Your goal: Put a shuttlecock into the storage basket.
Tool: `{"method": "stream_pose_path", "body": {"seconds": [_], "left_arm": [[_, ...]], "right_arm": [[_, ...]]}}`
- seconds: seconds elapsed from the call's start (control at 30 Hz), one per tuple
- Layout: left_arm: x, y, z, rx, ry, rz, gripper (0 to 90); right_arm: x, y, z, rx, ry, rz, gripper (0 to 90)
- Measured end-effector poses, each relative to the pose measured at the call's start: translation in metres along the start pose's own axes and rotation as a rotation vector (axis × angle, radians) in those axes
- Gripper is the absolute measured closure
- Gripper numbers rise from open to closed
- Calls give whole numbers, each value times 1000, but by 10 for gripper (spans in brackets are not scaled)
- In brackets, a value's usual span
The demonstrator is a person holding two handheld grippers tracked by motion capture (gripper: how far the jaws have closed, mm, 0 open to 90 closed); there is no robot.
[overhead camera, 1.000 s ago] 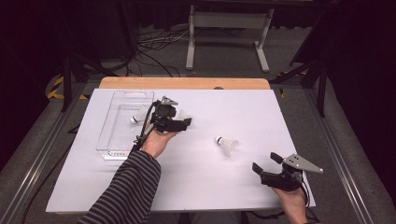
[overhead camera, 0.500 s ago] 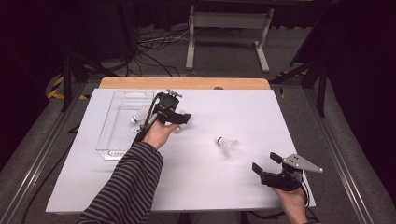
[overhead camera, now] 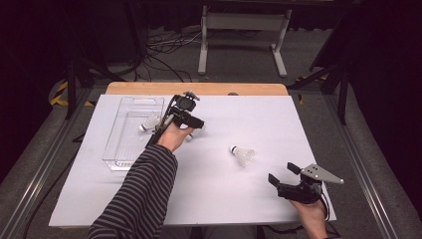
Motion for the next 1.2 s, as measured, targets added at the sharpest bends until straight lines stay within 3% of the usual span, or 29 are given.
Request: {"method": "stream_pose_path", "body": {"seconds": [0.17, 0.47, 1.2], "left_arm": [[-4, 3, 8, -13, 40, -16, 361], [-6, 6, 20, 2, 90, -51, 356], [-3, 7, 43, 9, 174, -94, 377]], "right_arm": [[0, 0, 0, -1, 0, -1, 115], [0, 0, 1, -4, 3, -3, 116], [0, 0, 1, -7, 3, -4, 116]]}}
Point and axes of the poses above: each handheld gripper's, and its own axes: z roughly forward along the jaws, x roughly out of its underside, y roughly to its left, the point moved 2 cm from there along z, roughly forward along the jaws, and after that the axes turned 15 degrees about y, right-handed, at the moved point
